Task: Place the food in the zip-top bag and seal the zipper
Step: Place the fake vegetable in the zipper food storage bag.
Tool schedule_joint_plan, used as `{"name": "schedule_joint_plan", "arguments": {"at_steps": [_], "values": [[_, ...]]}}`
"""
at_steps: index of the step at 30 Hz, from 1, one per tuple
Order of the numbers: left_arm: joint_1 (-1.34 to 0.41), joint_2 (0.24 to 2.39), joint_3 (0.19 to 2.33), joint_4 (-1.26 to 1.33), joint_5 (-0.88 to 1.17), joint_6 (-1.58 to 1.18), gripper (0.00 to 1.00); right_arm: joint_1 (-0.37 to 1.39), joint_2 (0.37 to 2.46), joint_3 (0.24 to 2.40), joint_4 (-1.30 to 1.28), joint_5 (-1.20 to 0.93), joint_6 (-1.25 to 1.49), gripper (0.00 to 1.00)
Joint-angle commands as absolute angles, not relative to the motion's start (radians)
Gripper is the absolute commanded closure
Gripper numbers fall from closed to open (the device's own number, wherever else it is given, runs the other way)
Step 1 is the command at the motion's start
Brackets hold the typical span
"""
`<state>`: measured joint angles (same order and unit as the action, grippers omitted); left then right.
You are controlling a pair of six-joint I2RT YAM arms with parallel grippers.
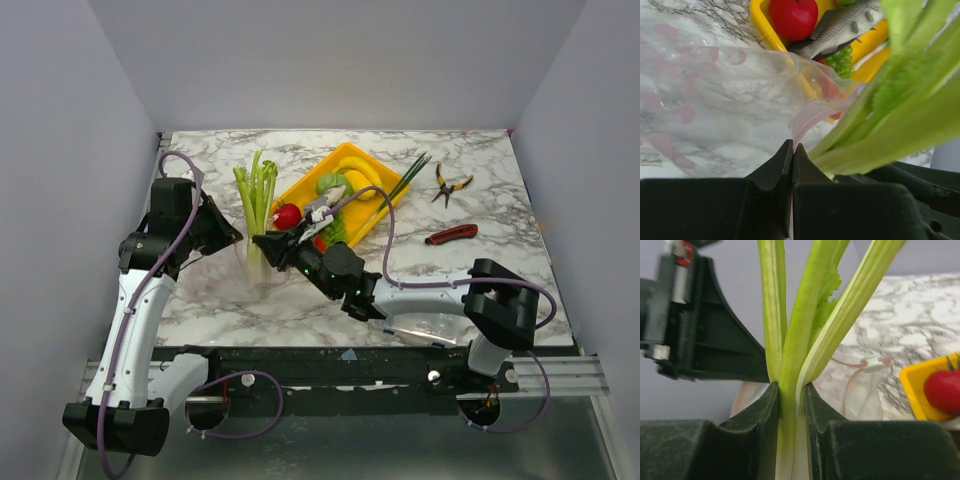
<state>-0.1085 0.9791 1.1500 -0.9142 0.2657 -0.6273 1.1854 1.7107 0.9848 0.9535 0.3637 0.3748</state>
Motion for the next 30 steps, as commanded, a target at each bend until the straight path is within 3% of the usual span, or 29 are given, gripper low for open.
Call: {"name": "schedule_joint_plan", "arguments": {"at_steps": [1,11,21,26,30], "values": [[-0.103,0.979,1.184,-0.877,0.208,-0.621,1.00,1.190,1.686,1.041,0.681,0.430,0.472,1.00],[-0.101,1.017,1.150,-0.814,0.190,-0.574,1.00,1.192,1.682,1.110,0.450,0.518,0.541,1.00],[-0.103,0.960,1.108,-0.755,0.222,-0.562,1.00,1.205,1.772,1.259,0.205,0.603,0.816,1.00],[-0.102,0.948,1.074,-0.733,0.283,-0.573,1.00,1.224,1.744,1.200,0.372,0.670,0.773,1.00],[-0.102,0.957,1.063,-0.746,0.296,-0.568,1.00,1.230,1.728,1.120,0.690,0.667,0.561,0.99]]}}
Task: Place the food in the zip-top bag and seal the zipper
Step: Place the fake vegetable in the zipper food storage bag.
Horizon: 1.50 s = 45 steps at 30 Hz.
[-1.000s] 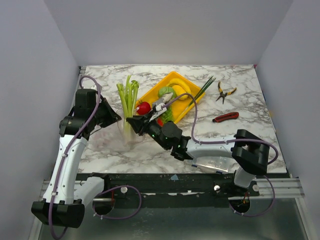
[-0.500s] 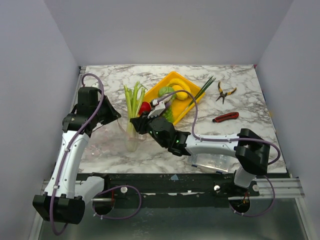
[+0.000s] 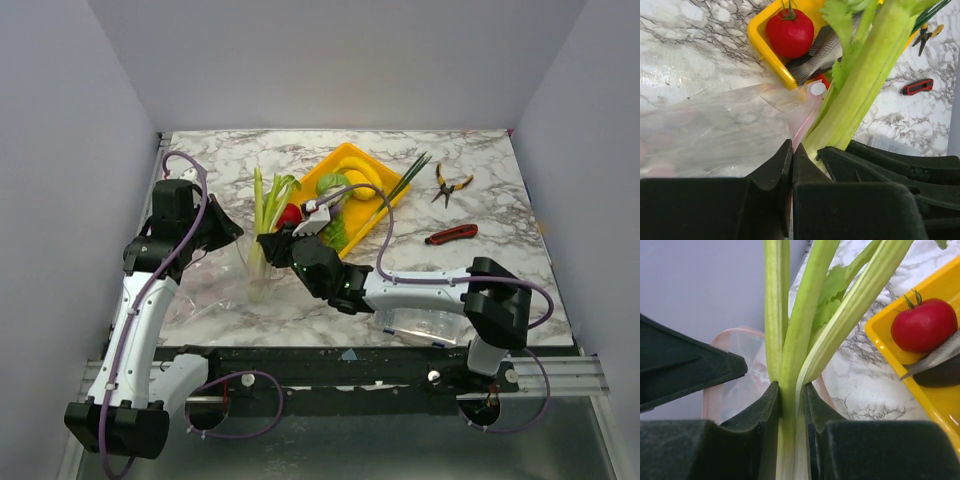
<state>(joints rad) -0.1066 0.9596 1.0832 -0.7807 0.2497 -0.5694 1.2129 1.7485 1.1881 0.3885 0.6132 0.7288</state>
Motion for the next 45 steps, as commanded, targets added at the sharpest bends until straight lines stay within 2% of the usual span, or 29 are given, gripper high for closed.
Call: {"name": "schedule_joint_plan", "arguments": {"at_steps": [1,4,7,9,13,15,20,23,27,31,33,37,40,45], "values": [[-0.102,0.957,1.059,-0.744,0.305,-0.568,1.00,1.230,1.733,1.095,0.759,0.653,0.530,0.97],[-0.102,0.956,1.058,-0.744,0.314,-0.567,1.00,1.231,1.749,1.053,0.863,0.612,0.536,0.89],[-0.102,0.956,1.050,-0.734,0.315,-0.563,1.00,1.232,1.756,1.072,0.749,0.697,0.669,0.89],[-0.101,0.959,1.045,-0.733,0.327,-0.561,1.00,1.232,1.752,1.049,0.815,0.720,0.694,0.91],[-0.102,0.957,1.032,-0.731,0.369,-0.554,1.00,1.244,1.803,1.082,0.986,0.774,0.513,0.91],[-0.101,0.963,1.032,-0.727,0.369,-0.573,1.00,1.245,1.840,1.082,1.070,0.765,0.447,0.84],[-0.100,0.995,1.047,-0.686,0.418,-0.575,1.00,1.248,1.796,1.125,0.746,0.697,0.561,0.73],[-0.100,0.994,1.051,-0.685,0.412,-0.564,1.00,1.248,1.750,1.082,0.698,0.655,0.593,0.65],[-0.101,0.971,1.009,-0.641,0.423,-0.561,1.00,1.247,1.709,1.115,0.547,0.589,0.602,0.43],[-0.099,0.973,0.981,-0.626,0.418,-0.520,1.00,1.243,1.673,1.247,0.168,0.563,0.636,0.17],[-0.098,0.975,0.971,-0.621,0.414,-0.507,1.00,1.230,1.656,1.317,0.011,0.542,0.645,0.10],[-0.095,0.979,0.974,-0.639,0.428,-0.489,1.00,1.171,1.601,1.357,-0.177,0.430,0.662,0.05],[-0.094,0.979,0.977,-0.649,0.438,-0.476,1.00,1.108,1.558,1.349,-0.213,0.304,0.663,0.00],[-0.094,0.944,0.932,-0.614,0.461,-0.501,1.00,1.010,1.520,1.362,-0.271,0.163,0.665,0.00]]}}
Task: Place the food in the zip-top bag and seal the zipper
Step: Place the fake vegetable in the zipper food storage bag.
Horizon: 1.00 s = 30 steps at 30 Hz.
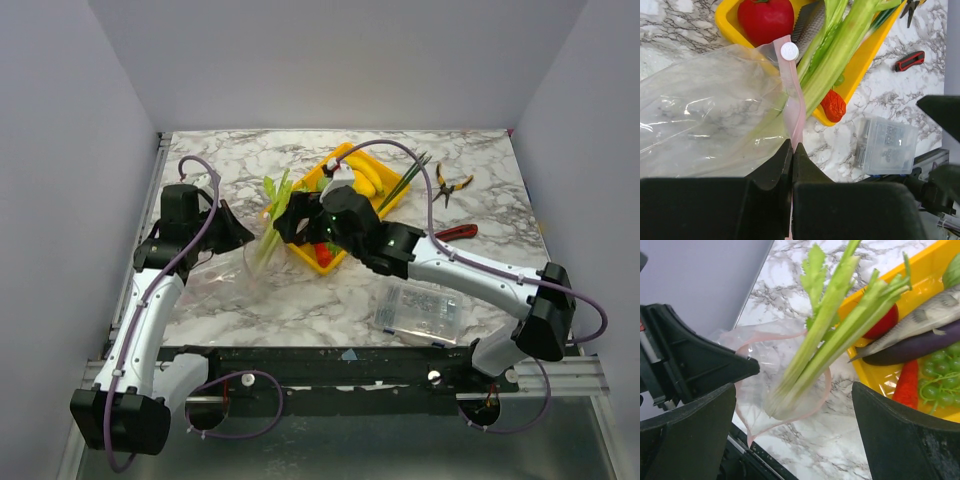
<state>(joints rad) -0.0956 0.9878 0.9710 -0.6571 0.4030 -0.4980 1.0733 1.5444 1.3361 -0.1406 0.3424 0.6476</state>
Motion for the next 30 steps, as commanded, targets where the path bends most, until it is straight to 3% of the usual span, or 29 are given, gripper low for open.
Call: {"name": "schedule_joint_plan", "arguments": {"at_steps": [1,8,15,30], "values": [[-0.094,0.940,0.923,-0.612,0.467,-0.503,1.00,0.968,1.524,1.366,-0.277,0.120,0.673,0.00],[-0.094,0.949,0.908,-0.621,0.476,-0.498,1.00,0.819,1.658,1.426,-0.197,-0.109,0.632,0.00],[-0.094,0.997,0.935,-0.616,0.529,-0.496,1.00,0.791,1.801,1.495,-0.245,-0.090,0.682,0.00],[-0.094,1.049,0.919,-0.589,0.554,-0.503,1.00,0.792,1.570,1.209,-0.183,0.109,0.851,0.00]]}}
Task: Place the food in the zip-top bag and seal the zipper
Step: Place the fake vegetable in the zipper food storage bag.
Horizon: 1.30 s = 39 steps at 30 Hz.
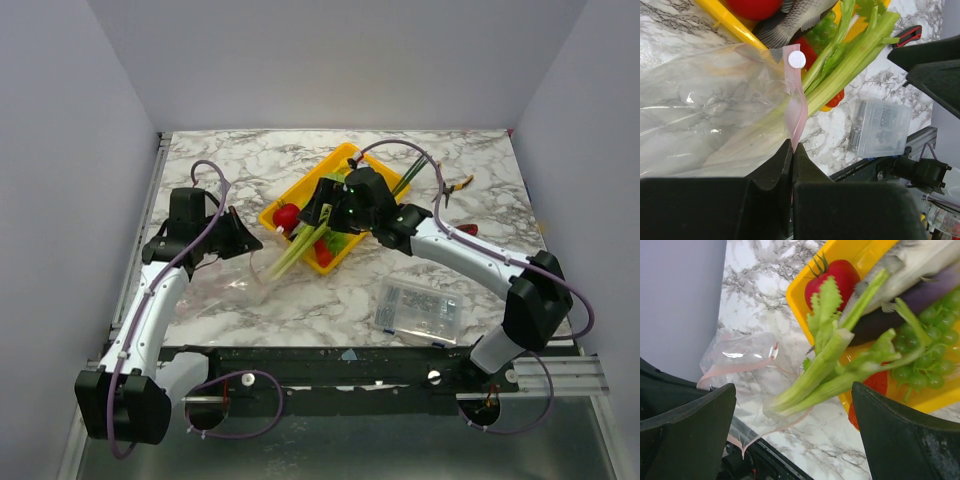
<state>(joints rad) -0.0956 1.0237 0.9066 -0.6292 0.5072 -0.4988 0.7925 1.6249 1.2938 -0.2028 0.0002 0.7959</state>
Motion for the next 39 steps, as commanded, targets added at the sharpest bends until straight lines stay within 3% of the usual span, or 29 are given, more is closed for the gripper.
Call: {"name": "schedule_joint_plan", "arguments": {"at_steps": [1,17,21,26,35,37,39], "values": [[-0.094,1.049,0.915,-0.585,0.554,-0.504,1.00,0.790,1.564,1.187,-0.161,0.113,0.862,0.00],[-0.094,1.096,0.892,-0.552,0.582,-0.515,1.00,0.726,1.696,1.007,0.182,0.039,1.112,0.00],[-0.094,1.100,0.890,-0.554,0.579,-0.517,1.00,0.722,1.769,1.044,0.233,0.008,1.116,0.05],[-0.094,1.096,0.901,-0.570,0.573,-0.506,1.00,0.721,1.838,1.071,0.300,-0.031,1.107,0.20],[-0.094,1.035,0.899,-0.594,0.566,-0.562,1.00,0.728,1.732,0.949,0.511,-0.112,1.105,0.87],[-0.094,1.004,0.899,-0.599,0.566,-0.603,1.00,0.728,1.666,0.896,0.574,-0.107,1.097,0.99],[-0.092,0.973,0.902,-0.606,0.559,-0.652,1.00,0.728,1.597,0.870,0.604,-0.104,1.077,1.00]]}}
